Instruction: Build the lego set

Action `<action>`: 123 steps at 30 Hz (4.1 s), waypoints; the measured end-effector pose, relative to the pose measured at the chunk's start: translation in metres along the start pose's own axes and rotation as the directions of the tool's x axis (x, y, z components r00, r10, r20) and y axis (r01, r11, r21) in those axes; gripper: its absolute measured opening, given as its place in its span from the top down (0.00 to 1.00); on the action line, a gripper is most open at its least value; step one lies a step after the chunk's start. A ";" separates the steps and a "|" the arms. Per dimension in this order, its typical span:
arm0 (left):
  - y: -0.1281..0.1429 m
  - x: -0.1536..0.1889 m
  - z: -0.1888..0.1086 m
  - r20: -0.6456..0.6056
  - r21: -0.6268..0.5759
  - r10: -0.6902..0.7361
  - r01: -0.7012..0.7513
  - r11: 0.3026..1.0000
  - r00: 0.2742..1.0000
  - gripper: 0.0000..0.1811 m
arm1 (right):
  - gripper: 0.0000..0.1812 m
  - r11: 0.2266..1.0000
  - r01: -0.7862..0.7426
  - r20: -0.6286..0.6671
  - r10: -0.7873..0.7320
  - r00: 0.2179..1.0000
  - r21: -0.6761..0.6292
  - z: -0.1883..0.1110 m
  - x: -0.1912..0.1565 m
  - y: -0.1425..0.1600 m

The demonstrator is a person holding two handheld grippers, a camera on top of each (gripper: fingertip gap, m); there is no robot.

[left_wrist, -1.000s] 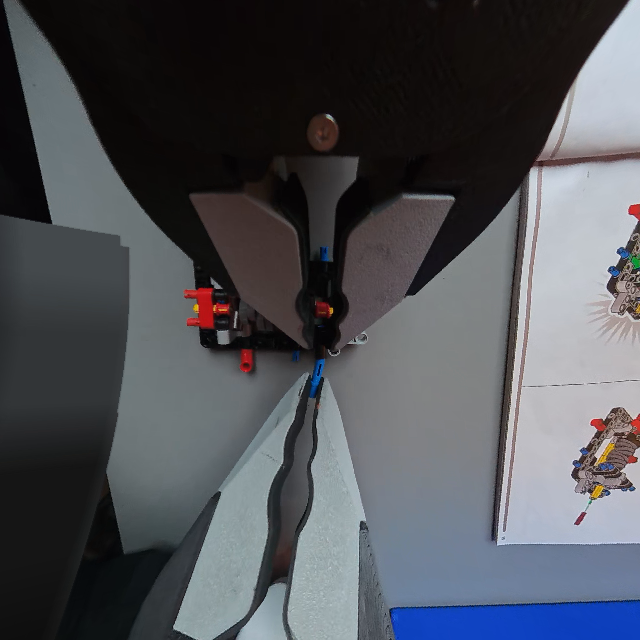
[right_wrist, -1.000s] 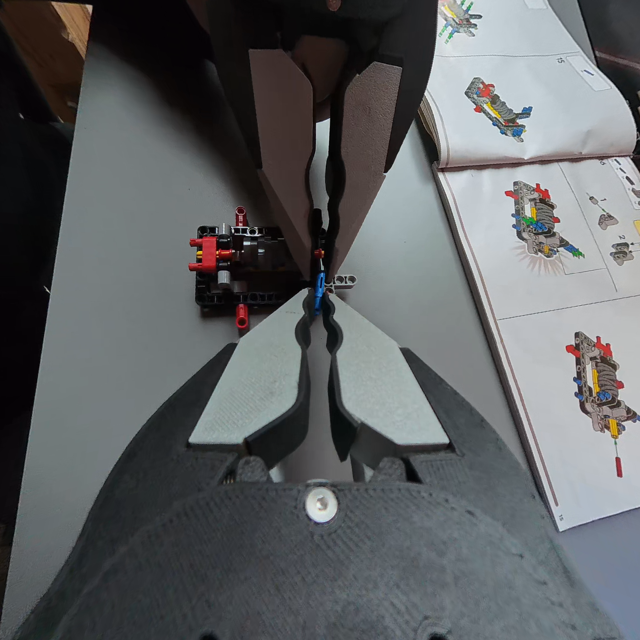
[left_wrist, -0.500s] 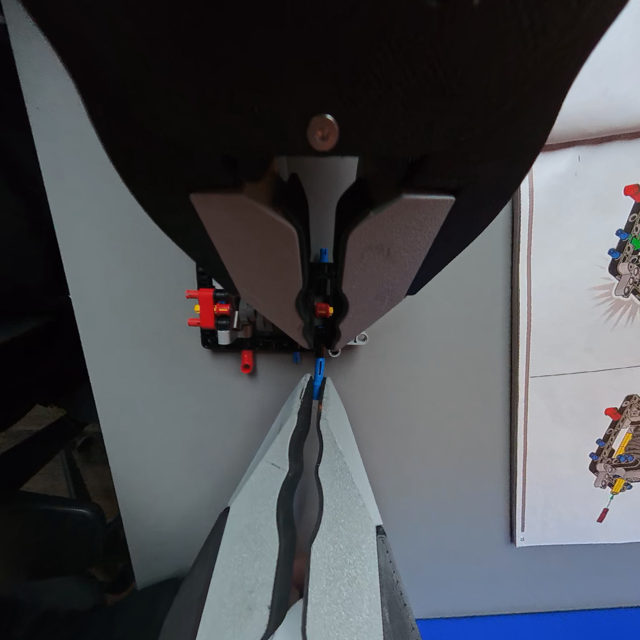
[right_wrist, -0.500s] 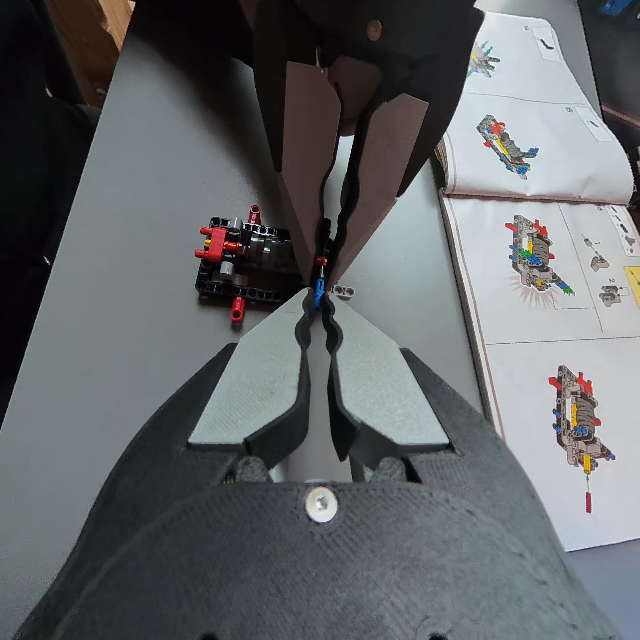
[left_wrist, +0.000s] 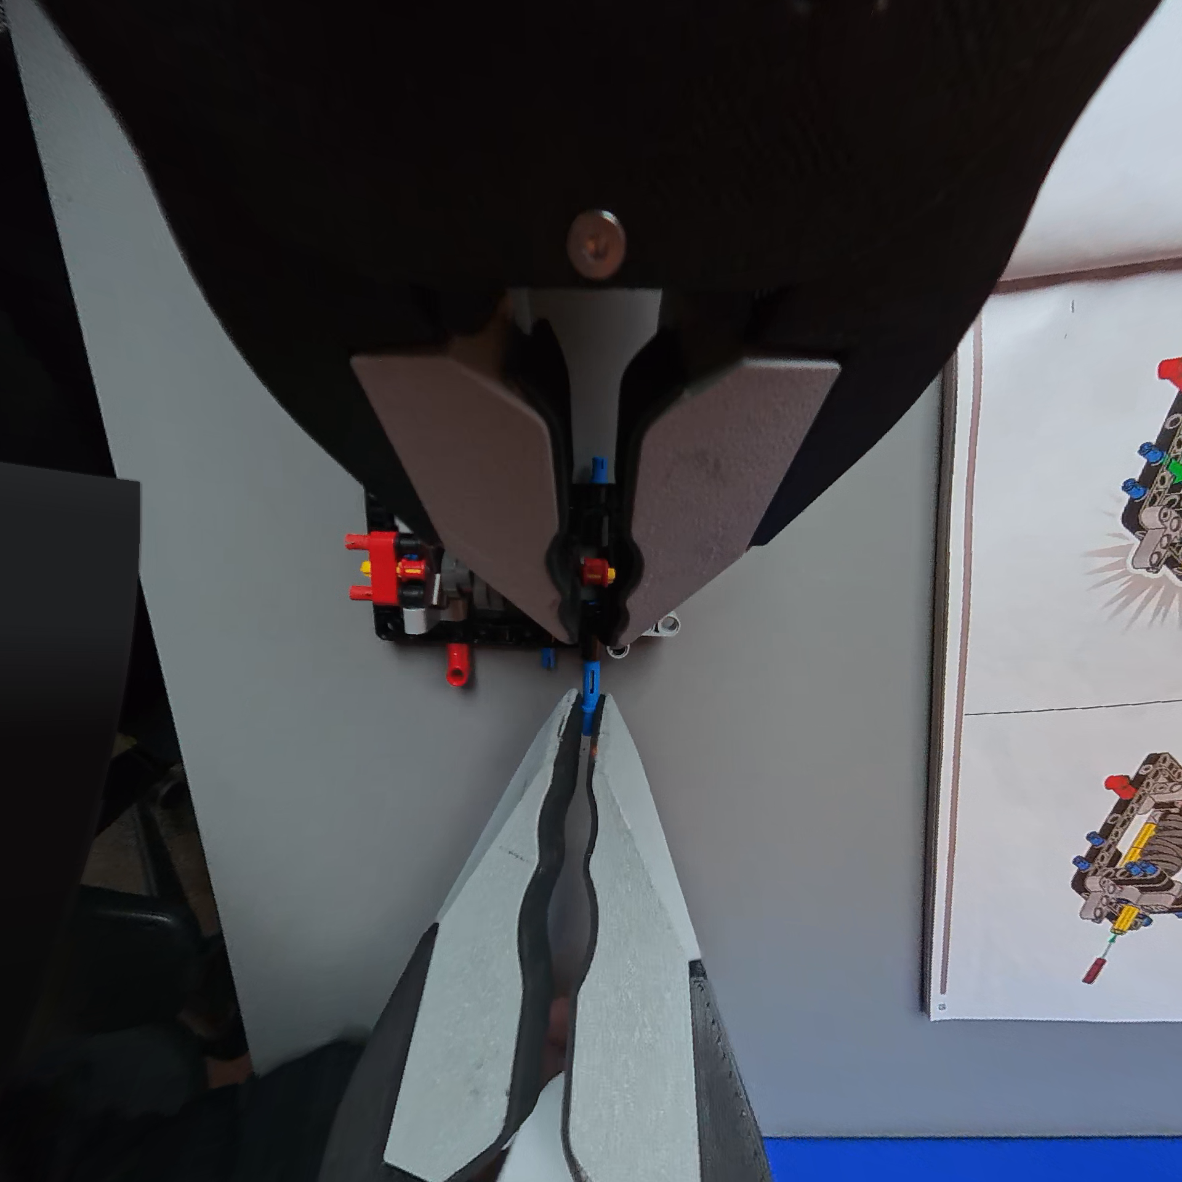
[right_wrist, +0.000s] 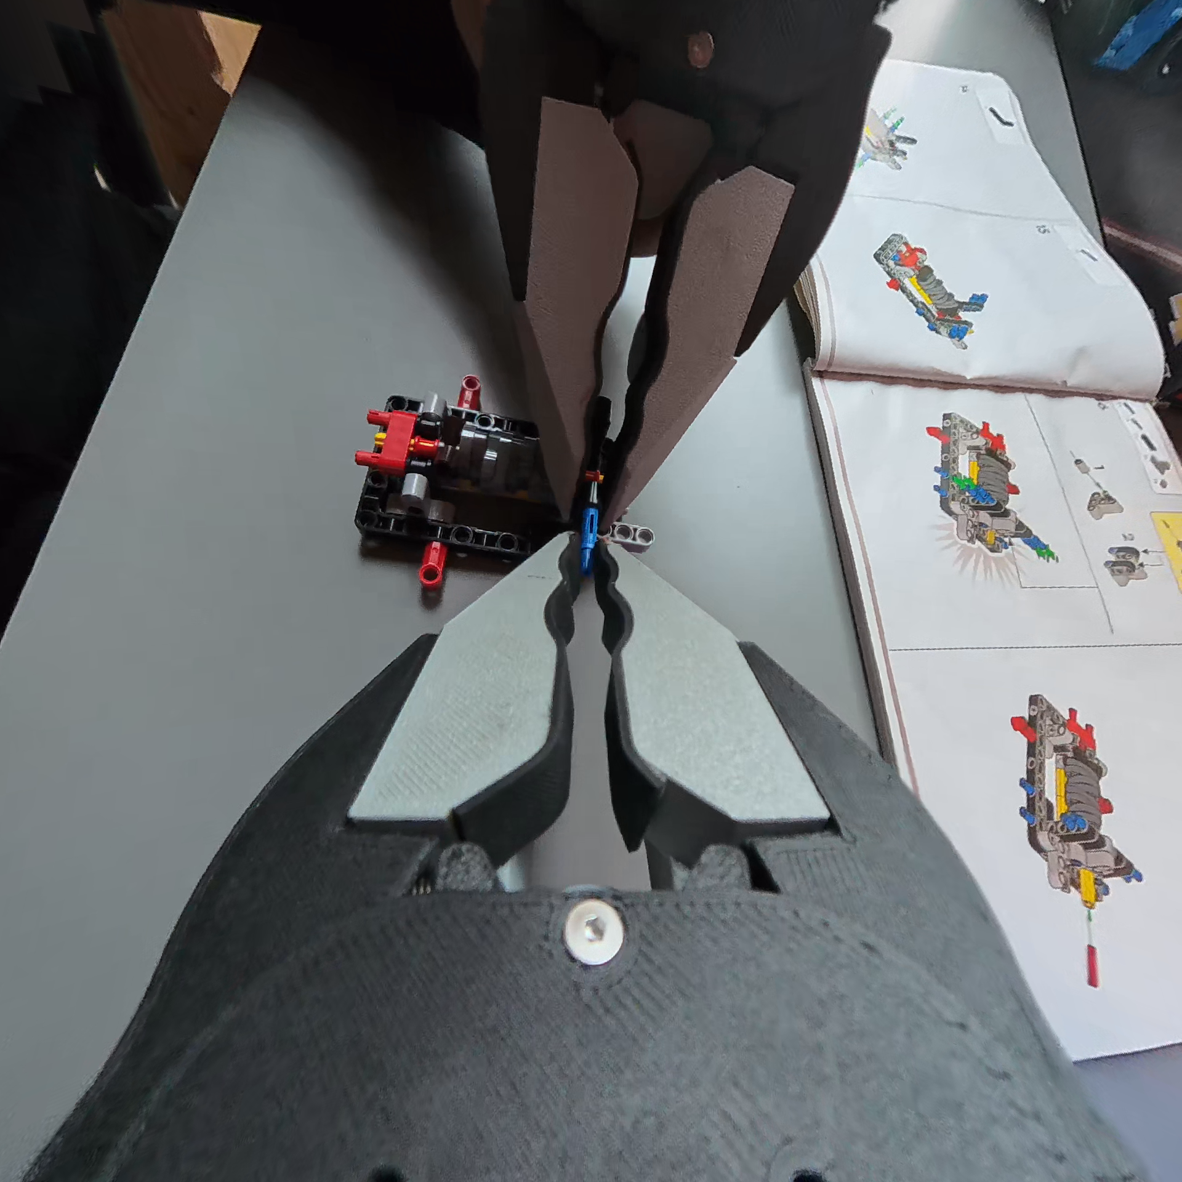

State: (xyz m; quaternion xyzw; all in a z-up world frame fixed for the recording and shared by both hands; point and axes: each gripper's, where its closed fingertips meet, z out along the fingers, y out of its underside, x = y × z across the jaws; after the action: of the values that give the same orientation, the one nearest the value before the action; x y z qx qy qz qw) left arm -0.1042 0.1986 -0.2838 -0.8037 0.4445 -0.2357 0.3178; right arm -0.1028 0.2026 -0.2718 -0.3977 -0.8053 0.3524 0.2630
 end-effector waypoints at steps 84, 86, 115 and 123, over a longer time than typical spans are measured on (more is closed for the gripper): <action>0.001 -0.008 -0.003 0.005 0.025 -0.080 0.080 0.996 0.997 0.97 | 1.00 0.927 0.276 -0.213 -0.332 0.919 -0.253 0.005 0.009 0.003; 0.001 -0.008 -0.003 0.002 0.027 -0.082 0.082 0.996 0.997 0.97 | 1.00 0.924 0.285 -0.212 -0.341 0.916 -0.254 0.004 0.009 0.003; -0.030 -0.008 -0.010 0.208 0.070 0.154 -0.172 0.983 0.966 0.93 | 0.99 0.967 -0.217 0.072 0.209 0.975 0.136 -0.014 0.004 -0.008; -0.028 -0.004 -0.005 0.279 0.016 0.344 -0.363 0.932 0.896 0.98 | 0.99 0.867 -0.476 0.309 0.417 0.855 0.147 -0.014 0.002 -0.006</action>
State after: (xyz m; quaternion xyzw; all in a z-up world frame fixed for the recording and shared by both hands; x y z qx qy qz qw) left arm -0.0938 0.2119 -0.2599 -0.7230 0.5268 -0.0765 0.4403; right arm -0.0971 0.2060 -0.2583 -0.4922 -0.6743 0.5405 0.1045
